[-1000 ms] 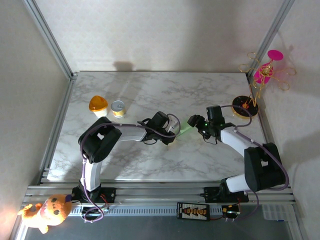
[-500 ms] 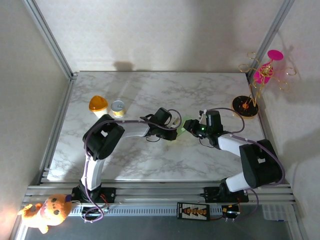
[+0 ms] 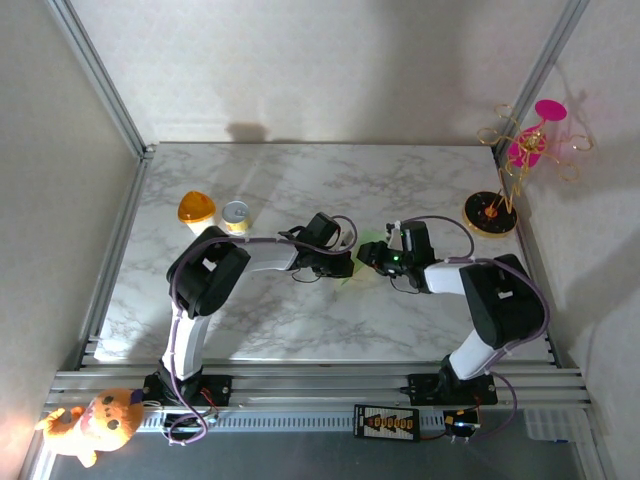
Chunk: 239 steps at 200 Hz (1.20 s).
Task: Fold a paper plane with a square sheet of paper (pick it up from the middle)
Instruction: Fold the wing for the fifth time at the center of the table.
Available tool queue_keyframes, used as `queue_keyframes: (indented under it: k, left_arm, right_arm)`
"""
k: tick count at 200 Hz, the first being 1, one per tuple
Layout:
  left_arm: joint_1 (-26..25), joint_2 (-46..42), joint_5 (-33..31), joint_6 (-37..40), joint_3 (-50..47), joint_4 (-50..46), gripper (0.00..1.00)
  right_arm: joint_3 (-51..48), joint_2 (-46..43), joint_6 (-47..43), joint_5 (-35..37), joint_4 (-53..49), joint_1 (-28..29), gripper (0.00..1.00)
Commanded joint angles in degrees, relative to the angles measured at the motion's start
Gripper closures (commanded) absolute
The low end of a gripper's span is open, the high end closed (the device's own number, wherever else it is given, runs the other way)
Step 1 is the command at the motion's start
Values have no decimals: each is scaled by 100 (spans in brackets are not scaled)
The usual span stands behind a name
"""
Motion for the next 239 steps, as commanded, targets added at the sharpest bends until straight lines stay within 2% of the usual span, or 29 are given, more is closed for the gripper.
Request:
queue_keyframes:
  k: [1,79,204,239]
  left_arm:
    - [19,398,-234,-101,-113,-522,100]
    - [18,420,-286,-38,-226,-491,98]
    - [19,399,-332,-3,-403,-405,93]
    - [19,256,-301,-39,-454,-344,89]
  right_arm:
    - [179,188,-105,-116,207,36,68]
    - [484,407,-141,529,-392,43,67]
    - [647,650,-83,969,-943,36,67]
    - [676,734,-82,1042,-1063,43,67]
